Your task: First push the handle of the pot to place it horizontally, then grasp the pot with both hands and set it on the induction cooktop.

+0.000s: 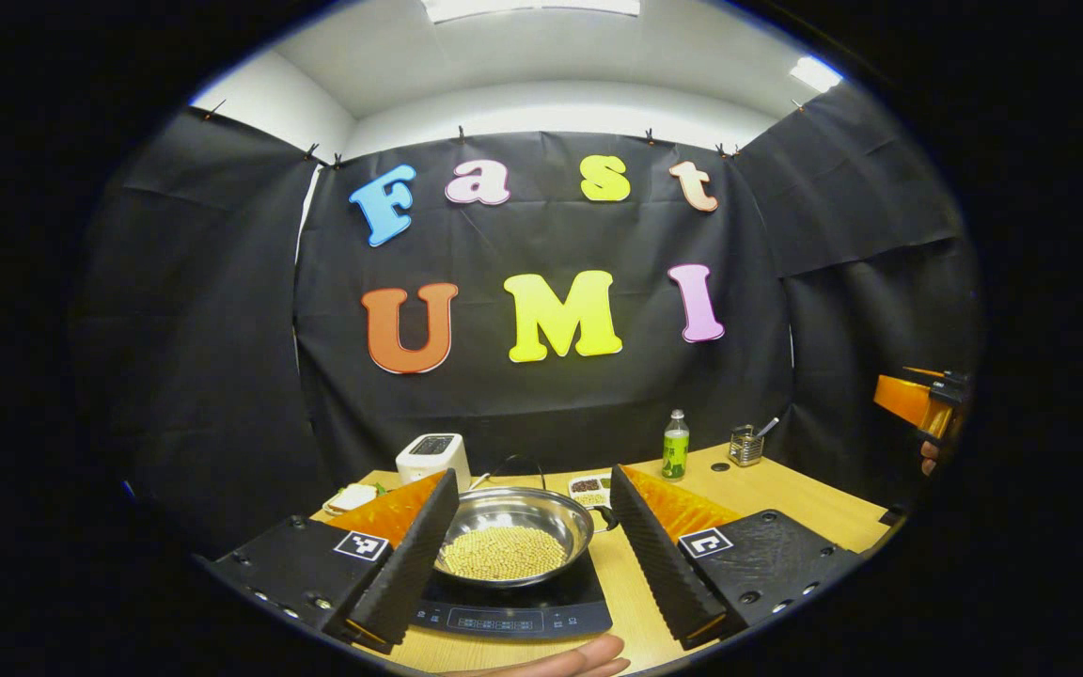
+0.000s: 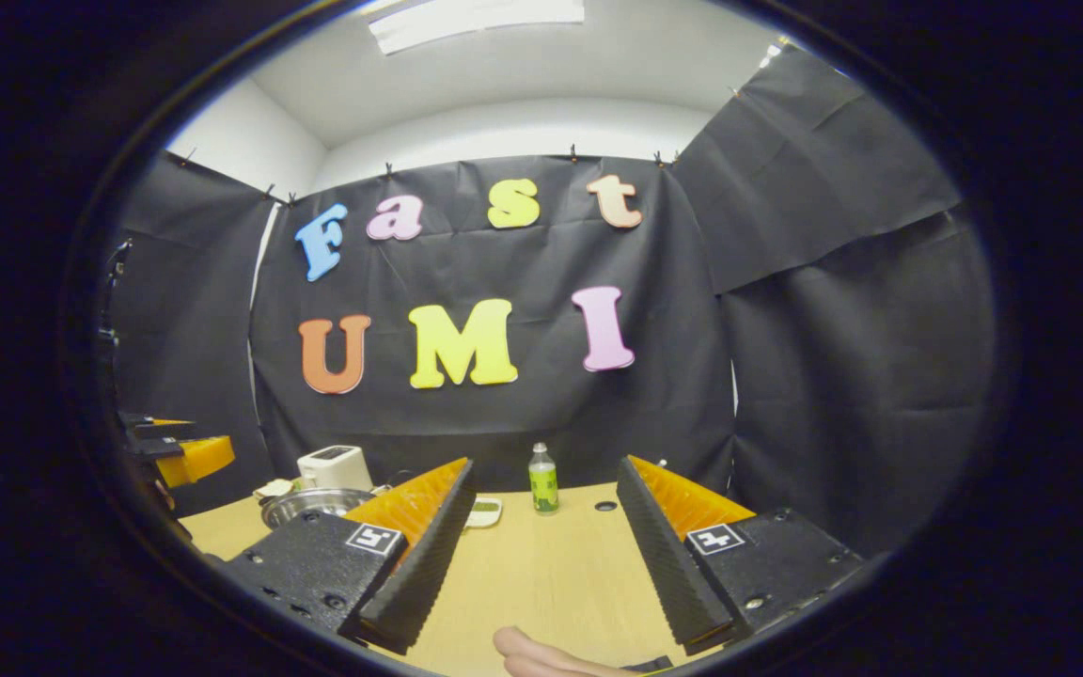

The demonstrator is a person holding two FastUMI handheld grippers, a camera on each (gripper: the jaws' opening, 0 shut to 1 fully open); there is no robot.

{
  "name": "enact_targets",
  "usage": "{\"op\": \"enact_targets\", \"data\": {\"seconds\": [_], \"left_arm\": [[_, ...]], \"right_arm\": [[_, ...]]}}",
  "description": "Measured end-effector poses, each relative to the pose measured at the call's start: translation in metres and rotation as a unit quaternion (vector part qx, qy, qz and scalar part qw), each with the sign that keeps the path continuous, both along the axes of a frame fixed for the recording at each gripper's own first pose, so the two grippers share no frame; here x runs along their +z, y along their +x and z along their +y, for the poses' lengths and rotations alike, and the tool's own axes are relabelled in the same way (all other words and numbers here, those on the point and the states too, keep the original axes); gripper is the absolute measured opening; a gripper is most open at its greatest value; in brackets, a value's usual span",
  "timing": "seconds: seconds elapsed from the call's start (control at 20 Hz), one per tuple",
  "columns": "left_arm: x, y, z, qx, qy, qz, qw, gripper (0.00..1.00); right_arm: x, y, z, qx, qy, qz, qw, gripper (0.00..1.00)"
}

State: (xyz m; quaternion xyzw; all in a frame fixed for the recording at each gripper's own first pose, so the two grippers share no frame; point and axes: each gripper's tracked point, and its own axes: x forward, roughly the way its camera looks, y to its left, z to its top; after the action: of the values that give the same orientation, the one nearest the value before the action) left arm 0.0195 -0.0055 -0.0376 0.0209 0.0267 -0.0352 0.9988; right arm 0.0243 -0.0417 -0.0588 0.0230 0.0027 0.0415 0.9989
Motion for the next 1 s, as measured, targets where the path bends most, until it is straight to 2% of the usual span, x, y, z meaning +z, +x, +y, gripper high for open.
{"op": "enact_targets", "data": {"seconds": [0.05,0.1,0.35,0.55,0.7,1.0], "left_arm": [[0.005,-0.004,-0.003,0.000,-0.008,-0.002,1.000,0.89],[0.013,-0.008,-0.005,-0.001,-0.017,-0.011,1.000,0.96],[0.037,-0.031,-0.017,-0.026,-0.036,-0.044,0.998,0.96],[0.054,-0.043,-0.017,-0.016,-0.012,-0.077,0.997,0.96],[0.048,-0.045,-0.019,-0.009,-0.007,-0.074,0.997,0.96],[0.041,-0.044,-0.014,-0.007,-0.021,-0.052,0.998,0.96]], "right_arm": [[0.009,-0.005,-0.002,0.000,0.004,-0.012,1.000,0.94],[0.016,-0.009,-0.005,-0.001,0.006,-0.021,1.000,0.94],[0.033,-0.026,-0.017,-0.021,-0.017,-0.051,0.998,0.95],[0.042,-0.034,-0.019,-0.036,-0.018,-0.062,0.997,0.94],[0.046,-0.039,-0.021,-0.050,-0.027,-0.069,0.996,0.93],[0.042,-0.041,-0.020,-0.051,-0.032,-0.053,0.997,0.94]]}}
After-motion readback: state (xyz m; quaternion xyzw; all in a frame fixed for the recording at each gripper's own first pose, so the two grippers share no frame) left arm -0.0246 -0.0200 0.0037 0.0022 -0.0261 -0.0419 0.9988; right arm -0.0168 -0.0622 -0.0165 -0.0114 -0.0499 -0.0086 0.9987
